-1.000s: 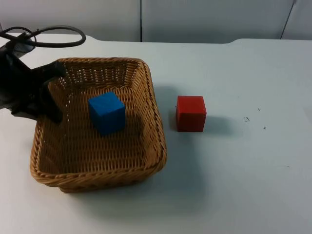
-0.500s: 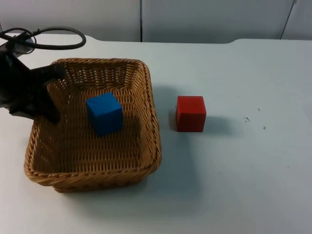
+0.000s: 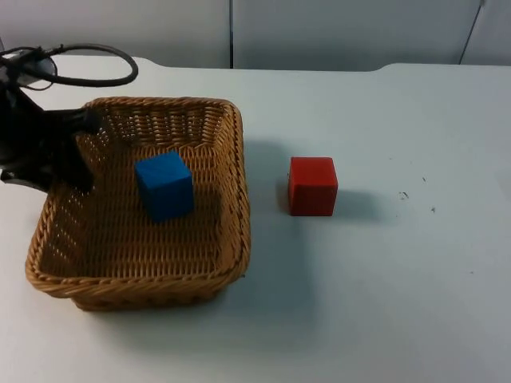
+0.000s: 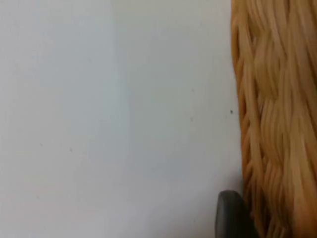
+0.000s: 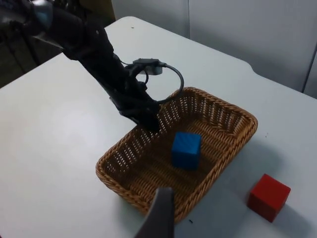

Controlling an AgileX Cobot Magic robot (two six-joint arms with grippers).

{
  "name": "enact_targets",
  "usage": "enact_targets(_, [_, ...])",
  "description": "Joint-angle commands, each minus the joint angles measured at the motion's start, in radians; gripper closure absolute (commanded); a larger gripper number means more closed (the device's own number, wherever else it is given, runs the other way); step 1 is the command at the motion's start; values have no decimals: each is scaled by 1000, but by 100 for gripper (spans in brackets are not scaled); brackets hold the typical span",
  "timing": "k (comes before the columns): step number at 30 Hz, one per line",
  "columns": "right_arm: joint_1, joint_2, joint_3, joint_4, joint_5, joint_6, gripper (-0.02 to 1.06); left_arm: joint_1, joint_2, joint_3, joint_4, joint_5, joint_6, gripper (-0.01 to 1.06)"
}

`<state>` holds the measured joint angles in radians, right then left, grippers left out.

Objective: Pick up the basket with the left hand and place the blue cube into the basket with the right hand.

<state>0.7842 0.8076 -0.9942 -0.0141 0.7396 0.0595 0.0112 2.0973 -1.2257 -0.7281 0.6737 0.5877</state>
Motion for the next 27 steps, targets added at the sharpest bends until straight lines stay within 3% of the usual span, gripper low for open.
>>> enact_targets(1, [3, -4, 4, -8, 4, 2, 25, -4, -10, -18, 10, -8, 15, 53])
enact_targets(3, [3, -4, 4, -8, 4, 2, 25, -4, -20, -42, 14, 13, 15, 39])
enact_targets(6, [3, -4, 4, -8, 4, 2, 25, -4, -29, -61, 26, 41, 15, 36])
enact_targets(10, [3, -4, 4, -8, 4, 2, 25, -4, -62, -108, 62, 120, 15, 36])
enact_targets(13, [3, -4, 4, -8, 4, 2, 25, -4, -94, -123, 90, 126, 3, 36])
enact_targets(17, [3, -4, 4, -11, 4, 2, 25, -4, -165, -141, 196, 101, -87, 36])
enact_targets(20, [3, -4, 4, -22, 4, 0, 25, -4, -267, -148, 335, 103, -237, 36])
enact_targets(27, [3, -4, 4, -91, -11, -7, 25, -7, -470, -145, 334, 161, -285, 36])
